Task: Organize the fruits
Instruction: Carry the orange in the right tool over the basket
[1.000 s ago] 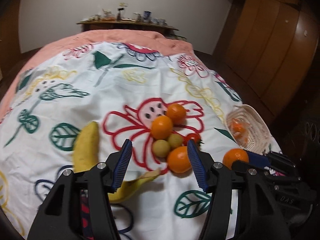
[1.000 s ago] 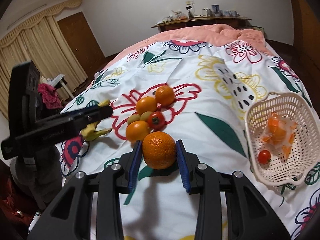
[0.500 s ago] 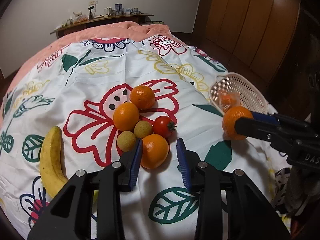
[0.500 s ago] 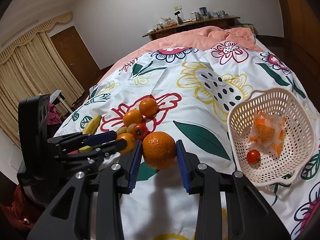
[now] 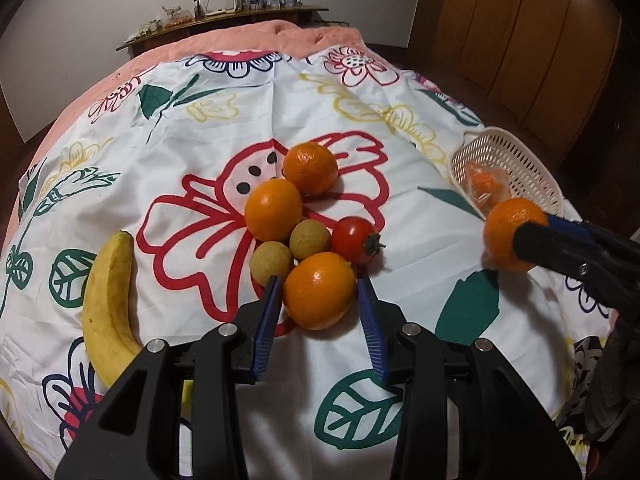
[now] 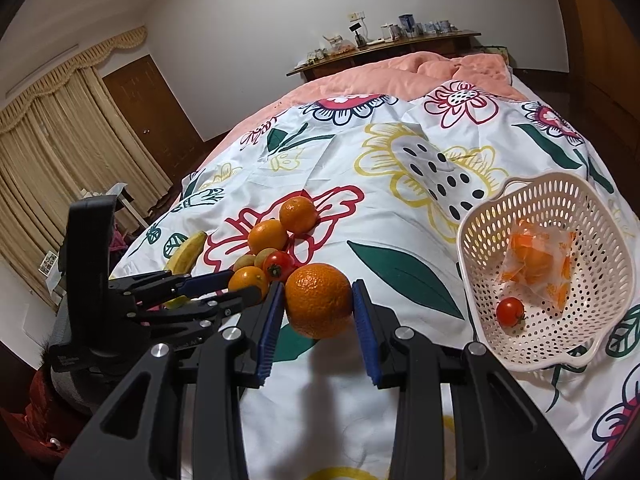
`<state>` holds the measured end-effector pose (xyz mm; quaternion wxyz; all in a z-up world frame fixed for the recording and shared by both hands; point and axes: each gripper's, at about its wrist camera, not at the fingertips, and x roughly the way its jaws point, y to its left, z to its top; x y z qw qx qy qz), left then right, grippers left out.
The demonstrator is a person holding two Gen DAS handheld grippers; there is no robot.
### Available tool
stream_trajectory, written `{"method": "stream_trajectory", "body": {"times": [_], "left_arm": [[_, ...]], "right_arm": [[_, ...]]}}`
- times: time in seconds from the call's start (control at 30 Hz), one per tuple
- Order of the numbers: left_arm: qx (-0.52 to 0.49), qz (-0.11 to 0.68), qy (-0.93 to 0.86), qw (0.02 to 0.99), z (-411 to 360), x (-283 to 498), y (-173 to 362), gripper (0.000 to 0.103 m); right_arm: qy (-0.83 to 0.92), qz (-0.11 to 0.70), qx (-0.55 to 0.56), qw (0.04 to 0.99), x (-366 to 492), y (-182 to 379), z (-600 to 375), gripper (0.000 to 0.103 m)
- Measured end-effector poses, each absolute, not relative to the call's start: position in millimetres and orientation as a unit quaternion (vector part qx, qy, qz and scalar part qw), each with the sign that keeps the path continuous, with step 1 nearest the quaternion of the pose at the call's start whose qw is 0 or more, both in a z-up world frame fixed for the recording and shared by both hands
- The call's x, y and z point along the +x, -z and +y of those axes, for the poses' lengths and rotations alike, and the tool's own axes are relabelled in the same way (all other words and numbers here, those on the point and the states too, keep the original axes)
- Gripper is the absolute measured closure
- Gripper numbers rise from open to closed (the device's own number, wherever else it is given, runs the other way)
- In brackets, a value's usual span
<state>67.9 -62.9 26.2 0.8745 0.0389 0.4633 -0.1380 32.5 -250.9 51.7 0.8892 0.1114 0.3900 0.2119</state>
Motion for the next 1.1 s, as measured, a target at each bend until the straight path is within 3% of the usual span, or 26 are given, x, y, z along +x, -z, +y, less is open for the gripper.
{"method": "stream_trajectory", "body": {"times": [0.7, 1.1], "left_arm": [[0.043, 0.407, 0.145, 0.901, -69.3, 44.6, -53.4, 0.063], [0.043, 0.395, 0.164, 0.903, -87.3, 36.8, -71.3, 0.063]], "right_arm": [[-0.130, 0.354, 0.145, 0.914, 37.0, -63.4, -318.3, 0.068], [-0.028, 0.394, 0.205, 0.896, 52.9, -17.5, -394.5, 0.068]]}}
